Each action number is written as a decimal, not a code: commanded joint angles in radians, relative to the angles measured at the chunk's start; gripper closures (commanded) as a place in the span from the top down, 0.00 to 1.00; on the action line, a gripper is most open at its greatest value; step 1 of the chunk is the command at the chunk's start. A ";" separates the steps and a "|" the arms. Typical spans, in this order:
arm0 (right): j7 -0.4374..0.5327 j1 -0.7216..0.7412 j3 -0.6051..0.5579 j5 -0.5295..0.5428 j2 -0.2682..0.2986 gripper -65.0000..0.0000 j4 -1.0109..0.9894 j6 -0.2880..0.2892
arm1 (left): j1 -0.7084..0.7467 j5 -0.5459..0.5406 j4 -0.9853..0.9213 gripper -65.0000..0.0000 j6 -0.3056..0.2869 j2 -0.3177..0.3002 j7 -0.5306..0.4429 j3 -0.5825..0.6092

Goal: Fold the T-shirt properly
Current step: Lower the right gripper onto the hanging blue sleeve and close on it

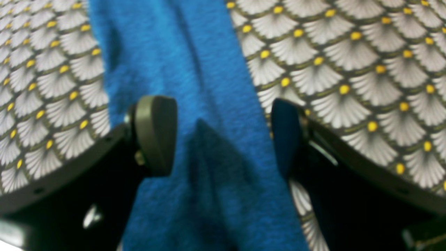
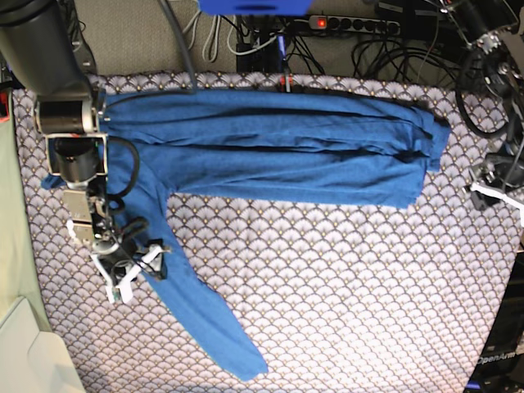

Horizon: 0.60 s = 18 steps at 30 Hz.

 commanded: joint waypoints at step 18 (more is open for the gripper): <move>0.023 0.012 0.004 0.012 0.002 0.65 0.013 -0.083 | 0.024 -0.015 0.031 0.39 0.001 0.009 -0.012 -0.097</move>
